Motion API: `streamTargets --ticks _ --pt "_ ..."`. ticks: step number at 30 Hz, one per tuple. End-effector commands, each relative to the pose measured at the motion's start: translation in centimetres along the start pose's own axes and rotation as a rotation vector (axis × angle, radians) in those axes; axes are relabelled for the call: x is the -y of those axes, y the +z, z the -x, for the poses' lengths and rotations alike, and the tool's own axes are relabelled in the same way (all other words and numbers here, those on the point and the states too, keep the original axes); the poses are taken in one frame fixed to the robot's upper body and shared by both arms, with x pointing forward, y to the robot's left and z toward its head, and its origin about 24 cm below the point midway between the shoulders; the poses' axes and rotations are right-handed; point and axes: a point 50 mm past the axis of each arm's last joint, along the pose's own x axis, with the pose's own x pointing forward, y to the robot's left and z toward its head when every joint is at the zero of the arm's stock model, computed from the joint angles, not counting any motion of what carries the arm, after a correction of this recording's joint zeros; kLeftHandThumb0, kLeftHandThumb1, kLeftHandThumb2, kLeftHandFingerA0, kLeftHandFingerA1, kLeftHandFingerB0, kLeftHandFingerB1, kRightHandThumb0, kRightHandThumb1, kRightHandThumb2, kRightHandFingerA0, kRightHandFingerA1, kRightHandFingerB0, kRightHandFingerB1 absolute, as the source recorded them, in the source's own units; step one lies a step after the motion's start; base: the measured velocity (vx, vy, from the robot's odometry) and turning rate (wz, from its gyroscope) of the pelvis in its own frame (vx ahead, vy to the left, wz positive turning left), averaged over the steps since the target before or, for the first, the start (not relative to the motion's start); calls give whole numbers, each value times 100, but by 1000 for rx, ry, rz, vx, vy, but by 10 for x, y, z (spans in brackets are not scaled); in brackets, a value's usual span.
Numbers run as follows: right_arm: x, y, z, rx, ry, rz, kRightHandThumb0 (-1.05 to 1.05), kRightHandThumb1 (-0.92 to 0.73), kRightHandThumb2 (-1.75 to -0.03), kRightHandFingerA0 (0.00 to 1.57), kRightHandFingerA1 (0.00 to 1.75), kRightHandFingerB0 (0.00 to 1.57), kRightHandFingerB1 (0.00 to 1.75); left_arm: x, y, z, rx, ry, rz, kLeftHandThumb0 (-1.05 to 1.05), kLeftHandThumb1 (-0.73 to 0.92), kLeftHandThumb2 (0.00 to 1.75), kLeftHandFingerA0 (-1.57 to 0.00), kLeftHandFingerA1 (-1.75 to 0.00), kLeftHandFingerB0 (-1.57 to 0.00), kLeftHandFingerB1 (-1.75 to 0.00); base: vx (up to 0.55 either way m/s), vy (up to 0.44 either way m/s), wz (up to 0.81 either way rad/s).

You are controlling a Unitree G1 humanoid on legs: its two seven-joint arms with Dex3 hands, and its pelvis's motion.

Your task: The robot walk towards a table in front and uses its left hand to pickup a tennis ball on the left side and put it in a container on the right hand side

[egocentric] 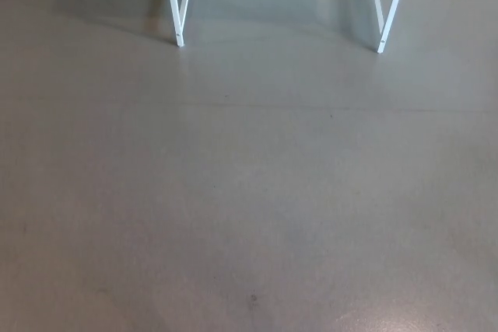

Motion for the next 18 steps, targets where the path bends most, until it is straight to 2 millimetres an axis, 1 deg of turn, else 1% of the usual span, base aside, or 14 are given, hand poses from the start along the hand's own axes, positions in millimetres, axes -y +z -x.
streamTargets --ticks 1,2,3,4,9,10,11,12,13,16,17,18 --pt "10 6 8 122 27 -85 -26 -54 -55 65 50 27 35 -8 6 10 134 -65 162 -7 37 83 -22 -53 -16 -48 0 0 0" --pt "11 7 7 121 27 -83 -34 -52 -60 61 51 27 37 -7 7 10 141 -70 160 -7 36 83 -24 -53 -17 -48 0 0 0" --pt "11 7 7 121 28 -83 -34 -52 -60 61 51 27 37 -7 7 10 145 -72 159 -7 36 83 -24 -53 -17 -48 0 0 0" --pt "11 9 6 123 29 -85 -28 -53 -55 62 49 27 34 -7 8 10 151 -72 154 -8 37 83 -24 -53 -18 -48 0 0 0" --pt "8 16 6 135 32 -97 -23 -54 -56 61 49 27 35 -6 12 9 176 -70 130 -7 37 83 -25 -54 -19 -48 0 0 0" --pt "8 16 6 138 33 -91 -23 -54 -56 61 49 27 35 -6 12 9 178 -71 129 -7 37 83 -25 -54 -19 -48 0 0 0" --pt "9 16 5 139 31 -83 -29 -52 -60 64 51 27 37 -5 13 9 188 -79 119 -7 38 84 -23 -53 -19 -48 140 -27 10" --pt "8 17 6 144 31 -81 -24 -53 -55 64 49 27 35 -4 14 10 194 -85 118 -7 39 84 -22 -52 -18 -48 27 -18 17" --pt "8 19 6 150 30 -79 -29 -52 -60 63 51 26 37 -3 15 9 198 -88 125 -6 40 85 -21 -52 -18 -48 0 0 0" --pt "8 24 5 158 26 -75 -24 -54 -56 61 48 27 34 0 19 8 219 -95 143 -6 40 85 -21 -52 -18 -48 5 13 16" --pt "8 23 3 157 19 -90 -24 -54 -56 59 46 28 34 1 20 7 235 -98 161 -7 38 83 -22 -52 -19 -48 10 49 -8" --pt "9 23 2 164 17 -106 -25 -53 -55 59 47 28 34 1 21 8 244 -98 171 -12 53 56 -37 -36 -32 -32 0 0 0"
